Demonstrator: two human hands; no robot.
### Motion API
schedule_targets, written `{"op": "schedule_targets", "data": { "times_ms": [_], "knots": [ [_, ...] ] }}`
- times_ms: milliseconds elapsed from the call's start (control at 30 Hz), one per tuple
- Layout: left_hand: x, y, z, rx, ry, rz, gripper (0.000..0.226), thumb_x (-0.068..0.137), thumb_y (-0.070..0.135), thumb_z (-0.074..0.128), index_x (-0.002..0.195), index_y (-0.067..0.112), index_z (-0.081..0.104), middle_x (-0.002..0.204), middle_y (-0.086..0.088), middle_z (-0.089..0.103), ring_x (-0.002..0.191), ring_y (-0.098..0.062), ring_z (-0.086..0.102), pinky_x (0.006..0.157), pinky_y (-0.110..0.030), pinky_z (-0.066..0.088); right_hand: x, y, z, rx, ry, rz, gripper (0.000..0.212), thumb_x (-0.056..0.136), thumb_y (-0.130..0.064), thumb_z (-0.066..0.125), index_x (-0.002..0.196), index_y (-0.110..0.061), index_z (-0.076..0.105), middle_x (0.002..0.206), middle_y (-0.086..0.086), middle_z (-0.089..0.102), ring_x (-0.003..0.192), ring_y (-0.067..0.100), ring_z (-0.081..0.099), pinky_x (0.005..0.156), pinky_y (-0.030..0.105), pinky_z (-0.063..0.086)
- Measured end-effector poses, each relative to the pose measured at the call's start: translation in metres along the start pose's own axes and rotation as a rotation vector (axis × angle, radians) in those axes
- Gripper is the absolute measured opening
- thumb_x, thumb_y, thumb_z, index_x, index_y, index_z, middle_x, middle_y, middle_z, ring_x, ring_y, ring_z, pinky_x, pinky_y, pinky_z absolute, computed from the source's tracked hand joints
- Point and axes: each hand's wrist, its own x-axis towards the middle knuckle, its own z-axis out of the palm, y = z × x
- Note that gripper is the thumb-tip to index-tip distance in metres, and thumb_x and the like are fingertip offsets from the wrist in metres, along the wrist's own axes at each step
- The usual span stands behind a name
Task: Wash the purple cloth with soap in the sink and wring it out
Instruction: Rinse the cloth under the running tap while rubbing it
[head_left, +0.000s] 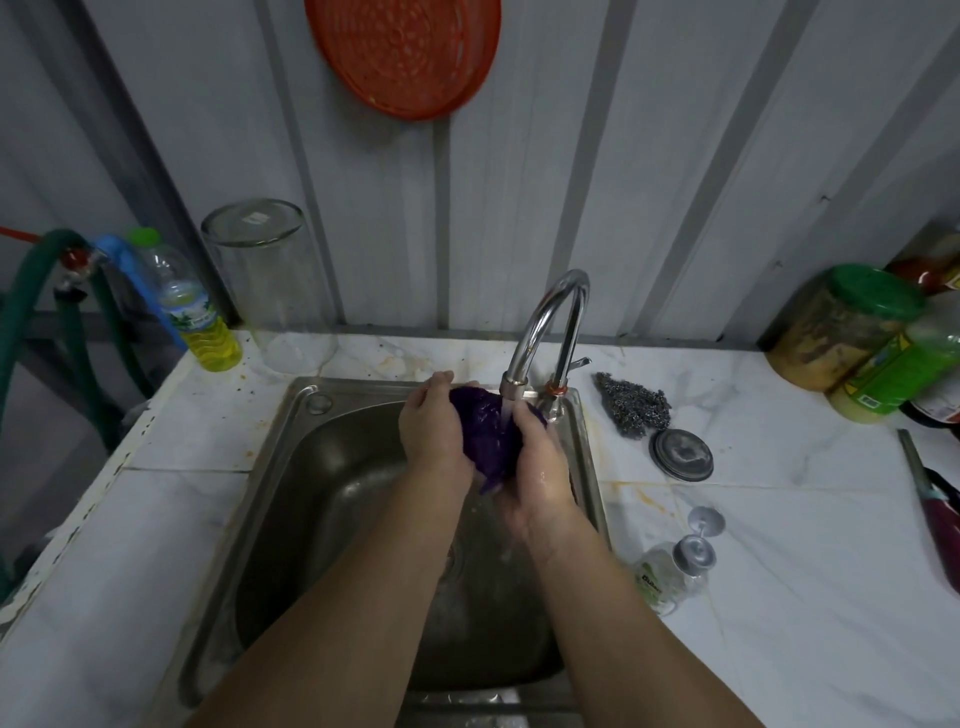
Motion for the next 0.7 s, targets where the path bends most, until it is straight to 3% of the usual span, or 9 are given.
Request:
{"op": "schedule_targets", "data": {
  "times_ms": [100, 167, 233, 367, 433, 500, 600, 700],
  "knots": [
    [-0.008, 0.0, -0.006, -0.118, -0.148, -0.137, 0.038, 0.083, 0.035, 0.073, 0.116, 0.016, 0.07, 0.112, -0.015, 0.074, 0.103, -0.037, 0.072, 0.089, -0.055, 0.06, 0.0, 0.008, -0.008, -0.019, 0.013, -0.109, 0.035, 0.091, -0.009, 0.075, 0.124, -0.014, 0.065, 0.115, 0.019, 0.076, 0.099, 0.035, 0.076, 0.078, 0.045, 0.064],
    [-0.01, -0.01, -0.008, -0.001, -0.232, -0.02, 0.046, 0.081, 0.039, 0.07, 0.121, 0.017, 0.067, 0.12, -0.013, 0.072, 0.108, -0.035, 0.07, 0.09, -0.053, 0.06, 0.004, 0.011, -0.01, -0.117, 0.06, -0.217, 0.037, 0.086, -0.011, 0.08, 0.121, -0.013, 0.066, 0.115, 0.02, 0.074, 0.103, 0.037, 0.074, 0.08, 0.042, 0.063],
    [-0.017, -0.021, -0.009, 0.168, -0.274, 0.116, 0.035, 0.082, 0.04, 0.071, 0.115, 0.028, 0.069, 0.114, 0.0, 0.073, 0.106, -0.026, 0.07, 0.081, -0.041, 0.064, 0.006, 0.011, -0.01, -0.216, 0.08, -0.3, 0.038, 0.078, -0.02, 0.088, 0.111, -0.016, 0.07, 0.107, 0.018, 0.076, 0.098, 0.034, 0.074, 0.078, 0.04, 0.063],
    [-0.023, -0.025, -0.003, 0.071, -0.177, -0.037, 0.017, 0.086, 0.034, 0.078, 0.099, 0.022, 0.075, 0.097, -0.003, 0.079, 0.09, -0.023, 0.076, 0.071, -0.037, 0.065, 0.007, 0.01, -0.014, -0.325, 0.102, -0.364, 0.028, 0.07, -0.028, 0.09, 0.089, -0.016, 0.073, 0.085, 0.012, 0.076, 0.077, 0.026, 0.074, 0.075, 0.04, 0.064],
    [-0.022, -0.02, 0.003, 0.071, -0.091, -0.112, 0.021, 0.087, 0.036, 0.078, 0.093, 0.016, 0.075, 0.078, -0.002, 0.08, 0.069, -0.019, 0.078, 0.053, -0.028, 0.061, 0.004, 0.009, -0.015, -0.342, 0.091, -0.414, 0.024, 0.072, -0.021, 0.085, 0.092, -0.017, 0.074, 0.087, 0.011, 0.077, 0.08, 0.025, 0.073, 0.077, 0.039, 0.063],
    [-0.022, -0.015, 0.007, 0.091, -0.025, -0.116, 0.026, 0.088, 0.04, 0.077, 0.087, 0.014, 0.076, 0.067, 0.0, 0.078, 0.056, -0.014, 0.075, 0.045, -0.023, 0.056, 0.001, 0.01, -0.015, -0.313, 0.066, -0.441, 0.028, 0.075, -0.006, 0.078, 0.101, -0.015, 0.073, 0.092, 0.01, 0.076, 0.082, 0.024, 0.072, 0.076, 0.034, 0.062],
    [-0.023, -0.013, 0.008, 0.073, 0.017, -0.101, 0.029, 0.089, 0.043, 0.074, 0.083, 0.014, 0.075, 0.064, 0.002, 0.077, 0.055, -0.015, 0.075, 0.043, -0.022, 0.055, 0.0, 0.011, -0.013, -0.33, 0.033, -0.485, 0.031, 0.087, 0.003, 0.072, 0.098, -0.025, 0.078, 0.095, 0.002, 0.079, 0.087, 0.016, 0.075, 0.077, 0.024, 0.06],
    [-0.021, -0.012, 0.005, 0.102, 0.017, -0.051, 0.033, 0.095, 0.043, 0.065, 0.08, 0.015, 0.074, 0.062, 0.002, 0.076, 0.064, -0.019, 0.077, 0.053, -0.028, 0.058, 0.003, 0.009, -0.008, -0.414, 0.082, -0.515, 0.01, 0.089, -0.018, 0.077, 0.088, -0.028, 0.079, 0.087, 0.001, 0.08, 0.084, 0.019, 0.076, 0.076, 0.029, 0.062]
  ]
}}
